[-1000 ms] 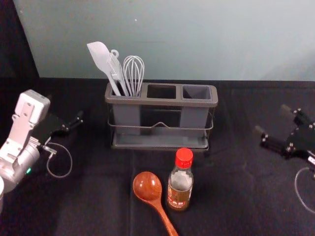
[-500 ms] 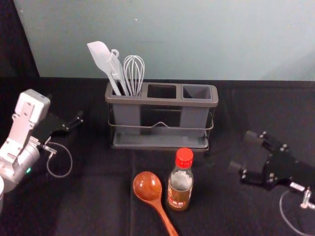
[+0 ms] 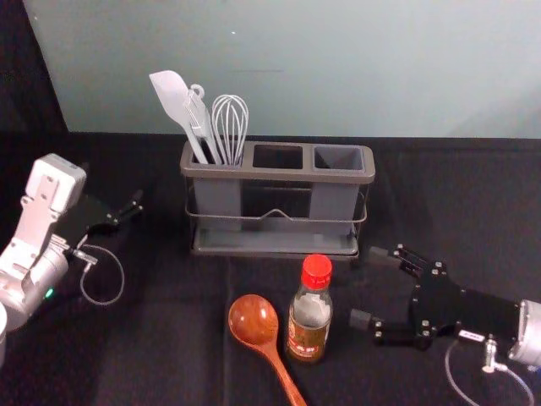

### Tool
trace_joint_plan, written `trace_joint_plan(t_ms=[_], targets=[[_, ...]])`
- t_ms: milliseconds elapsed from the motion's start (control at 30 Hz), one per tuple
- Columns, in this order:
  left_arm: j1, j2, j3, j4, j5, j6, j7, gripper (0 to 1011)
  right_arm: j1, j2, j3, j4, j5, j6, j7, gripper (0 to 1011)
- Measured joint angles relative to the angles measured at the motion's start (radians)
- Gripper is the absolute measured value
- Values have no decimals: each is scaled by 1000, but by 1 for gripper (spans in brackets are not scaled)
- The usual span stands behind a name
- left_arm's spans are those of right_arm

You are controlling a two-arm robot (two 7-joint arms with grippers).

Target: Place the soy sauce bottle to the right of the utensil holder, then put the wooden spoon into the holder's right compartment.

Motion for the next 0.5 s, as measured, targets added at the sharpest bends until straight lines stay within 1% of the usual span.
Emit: trace_joint_plan(t_ms=[100,233,367,500], targets=[[0,0,0,0,0,0,0,1005,13,-6,-12,-1,-1,6,4,1004],[0,0,0,0,0,0,0,1005,43,-20,-38,-1,-20,21,3,1004],[0,0,0,0,0,0,0,1005,70,-30,-60,3,-29,40,1,1004],[0,0,0,0,0,0,0,1005,93,-41,-75,12,-22,63,-1,1004]])
